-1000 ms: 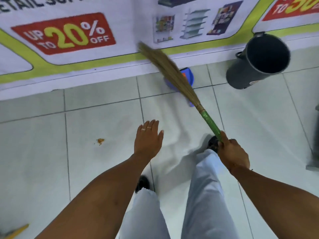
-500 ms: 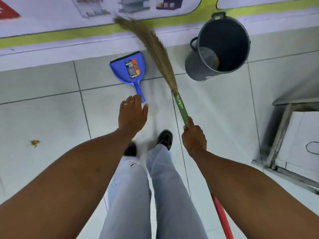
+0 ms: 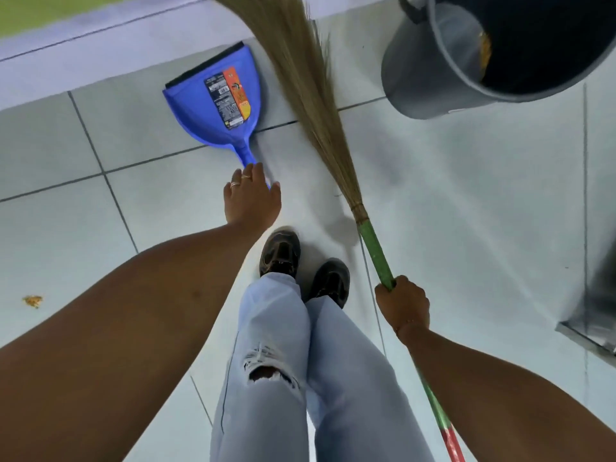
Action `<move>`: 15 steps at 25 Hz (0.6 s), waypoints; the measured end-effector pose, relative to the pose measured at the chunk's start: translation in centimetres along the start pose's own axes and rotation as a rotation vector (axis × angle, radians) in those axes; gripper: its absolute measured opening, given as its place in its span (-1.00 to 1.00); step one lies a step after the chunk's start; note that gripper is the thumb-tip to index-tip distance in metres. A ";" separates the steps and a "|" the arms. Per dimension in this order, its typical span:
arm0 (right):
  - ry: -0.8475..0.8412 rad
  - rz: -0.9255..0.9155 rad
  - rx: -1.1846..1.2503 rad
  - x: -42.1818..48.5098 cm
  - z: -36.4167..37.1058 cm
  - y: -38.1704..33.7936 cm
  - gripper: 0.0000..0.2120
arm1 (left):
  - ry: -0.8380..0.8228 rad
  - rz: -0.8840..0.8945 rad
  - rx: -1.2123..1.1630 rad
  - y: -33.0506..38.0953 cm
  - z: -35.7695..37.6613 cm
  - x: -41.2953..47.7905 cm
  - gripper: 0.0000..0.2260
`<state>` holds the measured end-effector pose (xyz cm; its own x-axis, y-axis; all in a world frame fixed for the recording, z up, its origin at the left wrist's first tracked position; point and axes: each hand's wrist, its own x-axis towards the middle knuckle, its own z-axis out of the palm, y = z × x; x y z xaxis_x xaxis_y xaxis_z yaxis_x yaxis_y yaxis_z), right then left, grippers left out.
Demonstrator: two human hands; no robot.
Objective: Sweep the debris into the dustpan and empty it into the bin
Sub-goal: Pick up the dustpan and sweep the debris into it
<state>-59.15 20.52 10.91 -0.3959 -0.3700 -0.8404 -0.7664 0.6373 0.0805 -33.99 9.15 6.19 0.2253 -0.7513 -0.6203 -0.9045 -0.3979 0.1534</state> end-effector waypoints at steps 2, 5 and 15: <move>-0.039 0.022 -0.029 3.1 1.9 0.0 -0.88 | -0.062 -0.090 -0.011 -0.2 2.4 3.4 -0.52; -0.080 0.041 -0.081 5.7 4.0 -0.2 -0.85 | -0.117 -0.166 -0.019 -0.3 4.5 6.6 -0.45; -0.118 0.055 -0.098 8.7 7.0 -1.4 -0.72 | 0.012 -0.623 -0.511 -1.2 7.0 11.5 -0.28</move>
<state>-57.95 21.15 -0.26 -0.3807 -0.2503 -0.8902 -0.7932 0.5832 0.1752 -32.84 4.66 -6.47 0.6400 -0.3165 -0.7002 -0.3346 -0.9351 0.1169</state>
